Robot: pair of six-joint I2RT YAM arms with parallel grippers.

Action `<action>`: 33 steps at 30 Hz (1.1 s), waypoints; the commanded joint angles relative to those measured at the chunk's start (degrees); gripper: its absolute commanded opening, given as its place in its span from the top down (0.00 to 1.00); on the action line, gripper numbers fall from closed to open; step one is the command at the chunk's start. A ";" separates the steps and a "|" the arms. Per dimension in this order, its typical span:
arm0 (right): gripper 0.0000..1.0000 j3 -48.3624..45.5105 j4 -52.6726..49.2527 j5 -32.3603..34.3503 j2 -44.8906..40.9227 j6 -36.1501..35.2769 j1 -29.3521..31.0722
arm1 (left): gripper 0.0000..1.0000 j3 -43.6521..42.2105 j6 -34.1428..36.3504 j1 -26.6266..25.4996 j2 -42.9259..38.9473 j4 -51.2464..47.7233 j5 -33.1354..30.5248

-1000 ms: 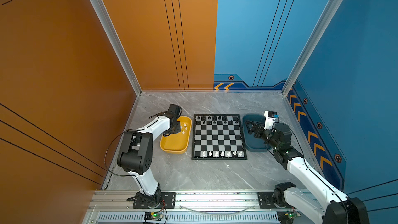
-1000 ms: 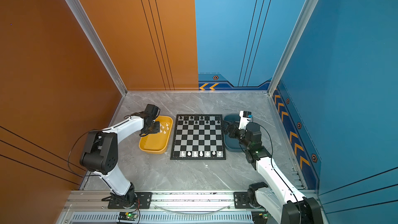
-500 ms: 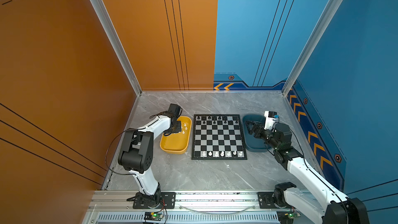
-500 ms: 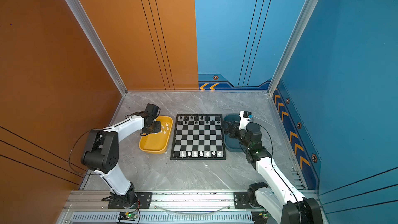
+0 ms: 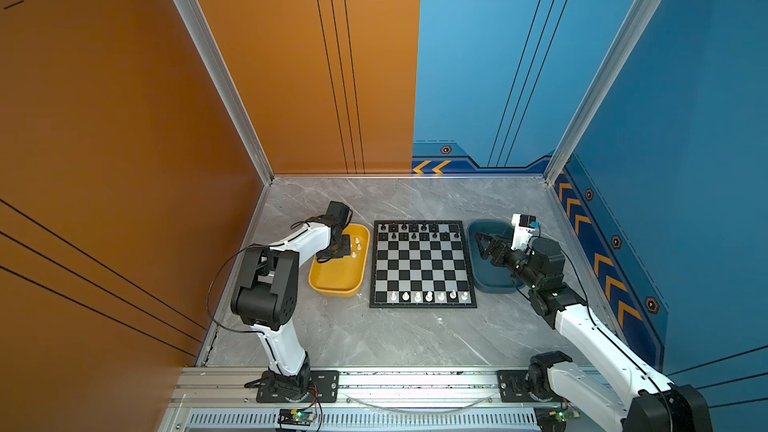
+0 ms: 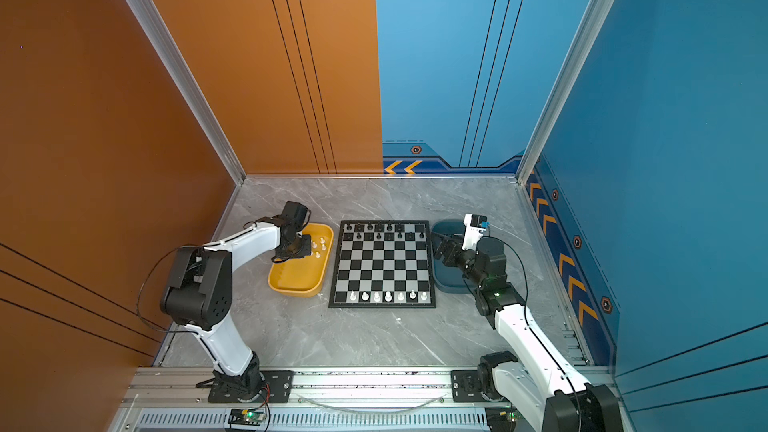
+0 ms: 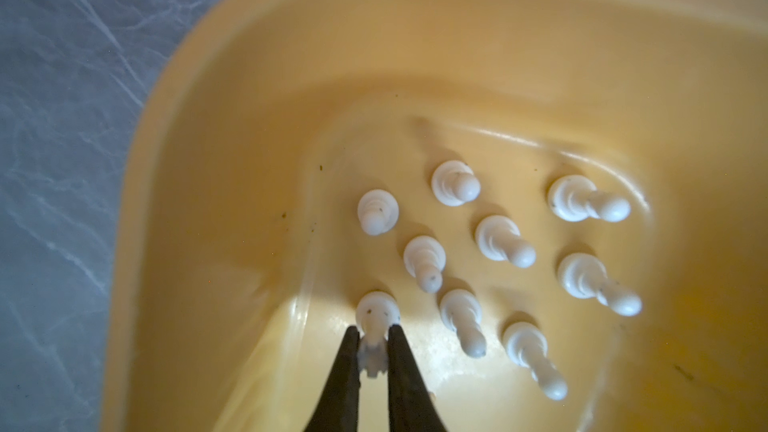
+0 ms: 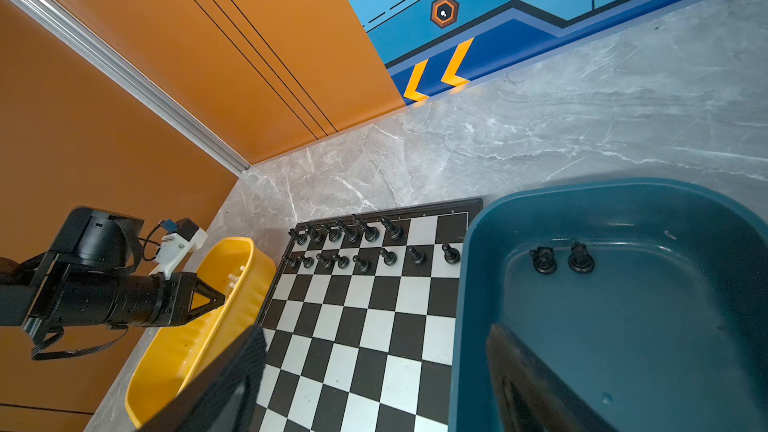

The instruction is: Set up the chess pieces on the board

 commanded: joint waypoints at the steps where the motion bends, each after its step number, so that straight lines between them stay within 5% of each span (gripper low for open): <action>1: 0.15 -0.71 -0.17 -0.44 -1.06 0.49 -0.40 | 0.90 1.96 0.44 0.44 0.96 -0.19 0.49; 6: 0.15 -0.72 -0.26 -0.34 -1.24 0.54 -0.40 | 1.00 1.90 0.66 0.23 0.19 -0.45 0.79; 21: 0.15 -0.90 -0.17 -0.81 -1.68 0.80 -0.41 | 1.00 0.78 0.28 -4.57 -10.13 -7.24 -0.61; 33: 0.16 -1.72 0.53 -1.29 -2.86 1.92 -0.33 | 1.00 -1.09 -3.54 -17.01 -18.88 -11.46 -0.37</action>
